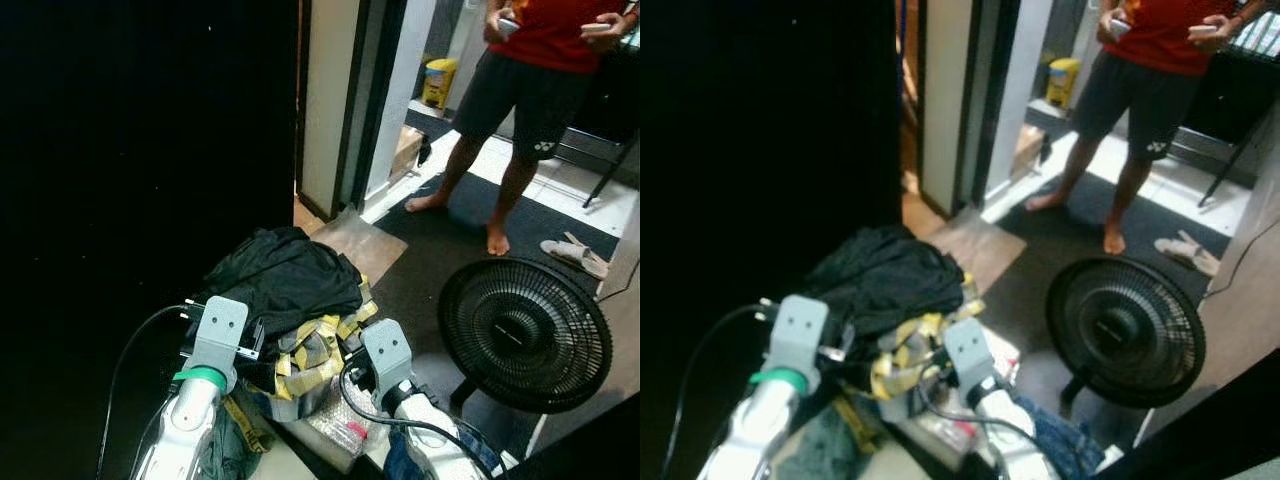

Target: Clothes washing

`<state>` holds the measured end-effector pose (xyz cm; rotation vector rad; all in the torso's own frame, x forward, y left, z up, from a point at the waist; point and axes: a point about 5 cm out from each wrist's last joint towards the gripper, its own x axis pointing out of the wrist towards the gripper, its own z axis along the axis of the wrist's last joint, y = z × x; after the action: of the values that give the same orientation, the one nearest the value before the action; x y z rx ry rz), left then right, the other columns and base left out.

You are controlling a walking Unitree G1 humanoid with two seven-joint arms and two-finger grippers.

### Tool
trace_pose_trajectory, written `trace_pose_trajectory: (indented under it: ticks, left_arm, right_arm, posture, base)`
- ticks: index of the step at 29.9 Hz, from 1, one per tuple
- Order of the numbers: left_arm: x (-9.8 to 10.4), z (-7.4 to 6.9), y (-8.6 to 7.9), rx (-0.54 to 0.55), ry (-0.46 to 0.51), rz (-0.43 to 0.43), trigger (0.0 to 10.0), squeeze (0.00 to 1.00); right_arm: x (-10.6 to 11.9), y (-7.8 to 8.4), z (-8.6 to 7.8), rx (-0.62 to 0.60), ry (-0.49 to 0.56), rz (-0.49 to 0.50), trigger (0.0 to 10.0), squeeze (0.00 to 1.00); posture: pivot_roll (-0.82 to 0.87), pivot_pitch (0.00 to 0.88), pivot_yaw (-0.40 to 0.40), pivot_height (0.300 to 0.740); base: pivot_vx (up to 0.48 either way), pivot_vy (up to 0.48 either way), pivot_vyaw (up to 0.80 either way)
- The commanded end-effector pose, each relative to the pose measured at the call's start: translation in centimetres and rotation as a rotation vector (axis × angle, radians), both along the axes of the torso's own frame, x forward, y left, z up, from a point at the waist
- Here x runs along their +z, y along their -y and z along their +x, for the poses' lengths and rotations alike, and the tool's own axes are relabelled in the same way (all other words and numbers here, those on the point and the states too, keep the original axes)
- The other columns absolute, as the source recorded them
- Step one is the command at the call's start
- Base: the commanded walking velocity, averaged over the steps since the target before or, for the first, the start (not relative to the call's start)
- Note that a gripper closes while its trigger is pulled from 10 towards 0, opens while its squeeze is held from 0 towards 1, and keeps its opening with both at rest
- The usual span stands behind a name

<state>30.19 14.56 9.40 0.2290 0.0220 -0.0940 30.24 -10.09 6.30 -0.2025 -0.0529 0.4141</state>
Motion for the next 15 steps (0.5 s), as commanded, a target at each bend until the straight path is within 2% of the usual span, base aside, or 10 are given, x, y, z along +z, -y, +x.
trace_pose_trajectory:
  ticks: [1, 15]
  left_arm:
    - [-0.38, -0.23, 0.10, -0.007, -0.010, -0.001, 10.0, 0.00]
    - [-0.36, -0.17, 0.00, -0.002, -0.011, 0.002, 10.0, 0.00]
  right_arm:
    - [-0.41, 0.15, -0.28, -0.003, -0.015, 0.003, 10.0, 0.00]
    - [-0.38, 0.14, -0.24, -0.004, -0.016, 0.002, 10.0, 0.00]
  posture:
    - [0.05, 0.074, 0.006, 0.740]
    - [0.05, 0.074, 0.008, 0.740]
  base:
    - [0.461, 0.000, 0.00]
    - [0.439, 0.000, 0.00]
